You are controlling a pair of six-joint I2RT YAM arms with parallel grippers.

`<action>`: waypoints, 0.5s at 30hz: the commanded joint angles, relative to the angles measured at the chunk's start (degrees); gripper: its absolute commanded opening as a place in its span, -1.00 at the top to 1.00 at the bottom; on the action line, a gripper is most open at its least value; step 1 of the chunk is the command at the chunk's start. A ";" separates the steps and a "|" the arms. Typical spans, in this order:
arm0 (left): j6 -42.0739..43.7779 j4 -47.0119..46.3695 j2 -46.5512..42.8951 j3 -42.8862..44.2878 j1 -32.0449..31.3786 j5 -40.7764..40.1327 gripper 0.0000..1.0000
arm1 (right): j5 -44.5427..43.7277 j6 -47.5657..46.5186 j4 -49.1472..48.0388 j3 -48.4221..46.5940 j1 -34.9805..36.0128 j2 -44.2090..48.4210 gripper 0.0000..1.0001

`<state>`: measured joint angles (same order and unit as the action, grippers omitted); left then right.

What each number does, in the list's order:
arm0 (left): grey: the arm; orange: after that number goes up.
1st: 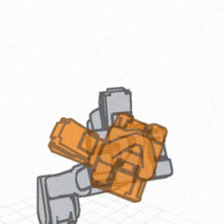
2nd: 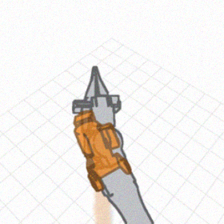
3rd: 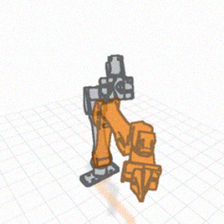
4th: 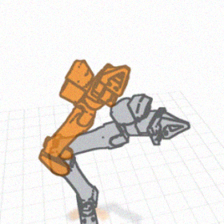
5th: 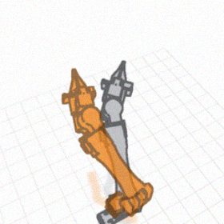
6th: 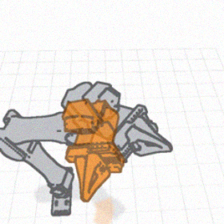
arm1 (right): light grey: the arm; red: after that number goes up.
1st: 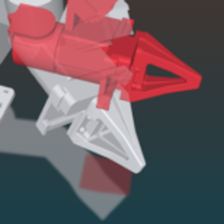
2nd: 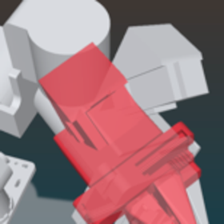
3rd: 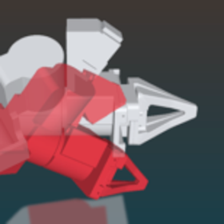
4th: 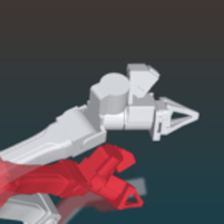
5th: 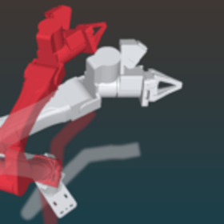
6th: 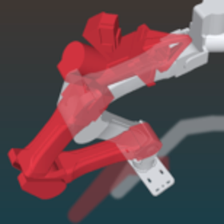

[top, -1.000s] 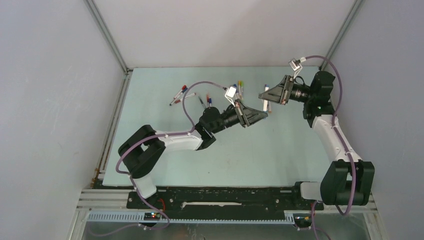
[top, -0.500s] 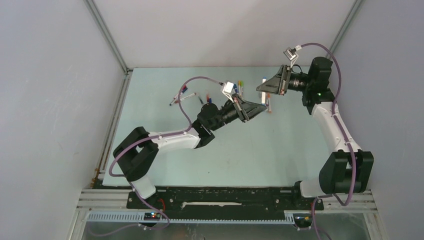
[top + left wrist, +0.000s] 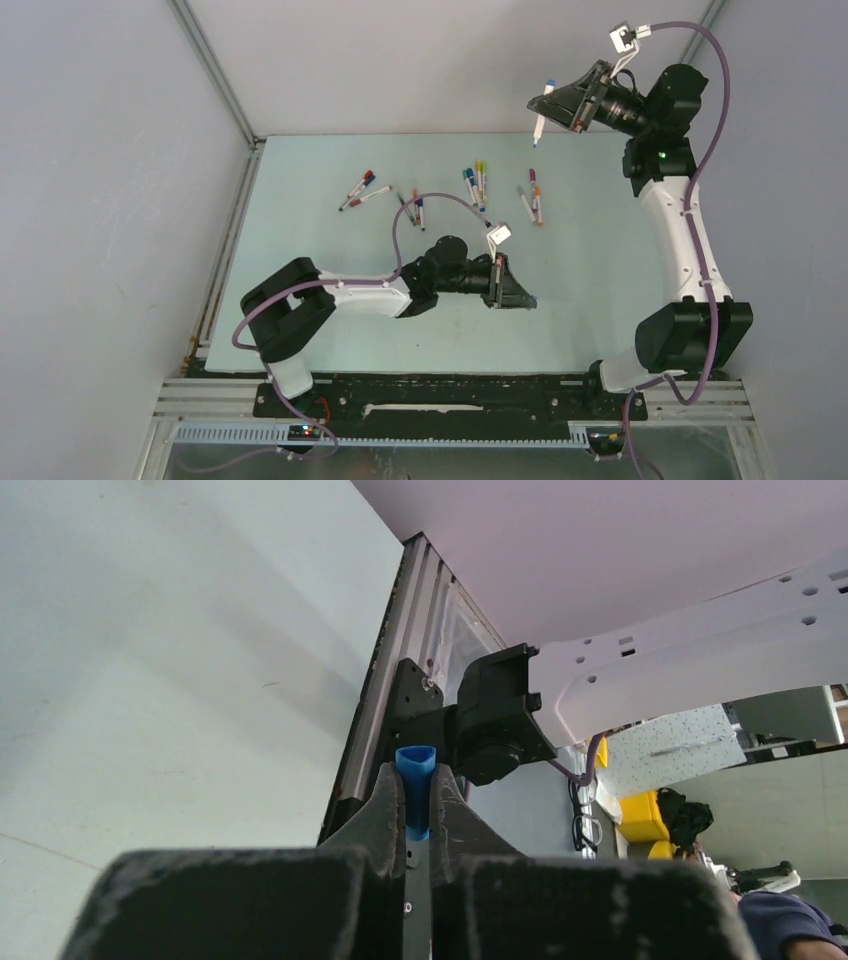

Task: Open the pen caps
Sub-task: Place the pen at the center of the board, then place the pen cap at the center of the board.

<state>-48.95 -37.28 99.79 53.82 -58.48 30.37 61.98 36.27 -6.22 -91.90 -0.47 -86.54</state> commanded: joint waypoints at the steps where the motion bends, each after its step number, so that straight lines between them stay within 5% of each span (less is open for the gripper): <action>1: 1.58 -2.35 -3.42 -2.61 0.99 0.85 1.00 | -1.18 -4.67 1.93 -0.19 0.10 0.63 1.00; 6: 5.87 0.49 -9.71 -7.60 1.36 -7.69 1.00 | 4.27 -10.87 0.50 10.67 -3.57 4.99 1.00; 11: 13.00 12.50 -18.59 -11.78 2.17 -19.80 1.00 | -0.54 -27.72 18.60 18.86 -5.23 9.50 1.00; 15: 16.39 23.47 -25.31 -13.54 3.31 -32.09 1.00 | -5.76 -30.41 23.79 28.35 -3.39 11.81 1.00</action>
<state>-39.24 -25.17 81.23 42.19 -56.34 13.30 61.41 14.57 8.43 -70.37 -5.80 -78.67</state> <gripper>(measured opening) 0.046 0.153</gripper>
